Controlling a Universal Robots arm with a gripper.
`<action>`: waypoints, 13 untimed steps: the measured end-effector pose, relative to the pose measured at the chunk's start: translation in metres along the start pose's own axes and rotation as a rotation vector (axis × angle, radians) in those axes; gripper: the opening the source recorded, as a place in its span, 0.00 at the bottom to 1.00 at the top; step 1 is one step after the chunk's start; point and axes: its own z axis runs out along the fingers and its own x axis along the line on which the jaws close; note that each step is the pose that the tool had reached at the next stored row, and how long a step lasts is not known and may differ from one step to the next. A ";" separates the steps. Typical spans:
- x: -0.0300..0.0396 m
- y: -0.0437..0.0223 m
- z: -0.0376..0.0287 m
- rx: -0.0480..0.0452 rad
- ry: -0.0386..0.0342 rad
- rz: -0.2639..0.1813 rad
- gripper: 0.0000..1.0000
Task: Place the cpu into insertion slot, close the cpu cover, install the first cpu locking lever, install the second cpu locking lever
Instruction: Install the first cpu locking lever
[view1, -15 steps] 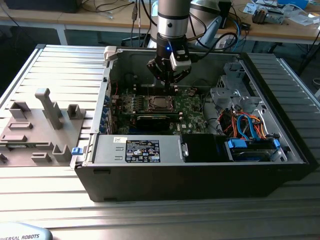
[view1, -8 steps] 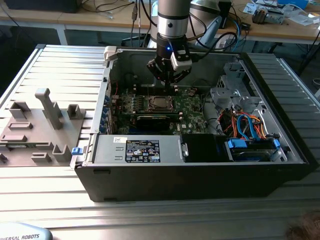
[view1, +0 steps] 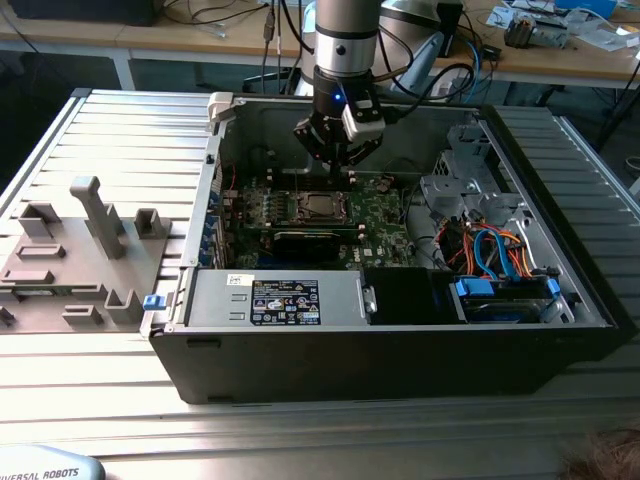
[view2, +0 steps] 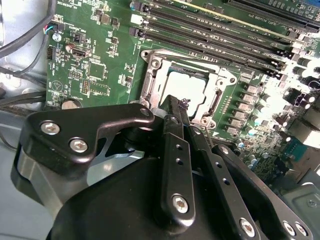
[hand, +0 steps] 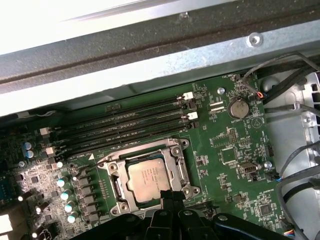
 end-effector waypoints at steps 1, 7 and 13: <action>0.0000 0.0000 0.0000 -0.0001 -0.0001 -0.002 0.11; 0.0000 0.0000 0.0000 -0.0008 -0.0010 -0.015 0.11; 0.0000 0.0000 0.0000 -0.0015 -0.0019 -0.029 0.11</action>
